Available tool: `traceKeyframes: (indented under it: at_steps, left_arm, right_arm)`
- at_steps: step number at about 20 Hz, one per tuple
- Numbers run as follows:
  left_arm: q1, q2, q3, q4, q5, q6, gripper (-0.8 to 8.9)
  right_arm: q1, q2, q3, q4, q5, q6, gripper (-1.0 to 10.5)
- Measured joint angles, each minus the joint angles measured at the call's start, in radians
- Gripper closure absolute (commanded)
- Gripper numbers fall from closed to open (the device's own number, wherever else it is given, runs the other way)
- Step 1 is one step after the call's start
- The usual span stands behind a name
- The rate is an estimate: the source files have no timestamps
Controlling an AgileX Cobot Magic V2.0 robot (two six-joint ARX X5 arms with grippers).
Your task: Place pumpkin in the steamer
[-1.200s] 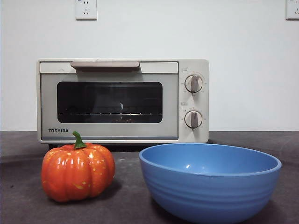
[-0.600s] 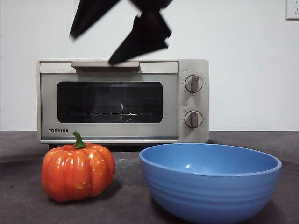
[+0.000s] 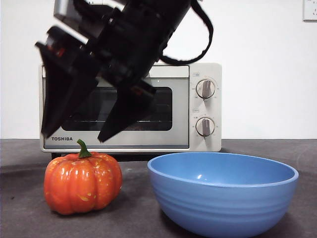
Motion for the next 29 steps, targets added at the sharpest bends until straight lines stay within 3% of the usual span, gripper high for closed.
traceKeyframes:
  at_steps: [4,22,26,29]
  left_arm:
    - [0.0,0.0,0.0,0.0,0.0,0.0,7.98]
    - [-0.005,0.0,0.0,0.0,0.0,0.0,7.98]
    - [-0.005,0.0,0.0,-0.001,0.0,0.0,7.98]
    - [-0.005,0.0,0.0,-0.001,0.0,0.0,7.98]
  right_arm:
    - [0.008,0.037,0.0,0.025,0.047,-0.001,4.6]
    - [0.019,0.135,0.0,0.05,0.074,-0.002,4.5]
    - [0.022,0.137,0.0,0.049,0.077,-0.002,5.8]
    - [0.022,0.137,0.0,0.049,0.077,-0.002,5.9]
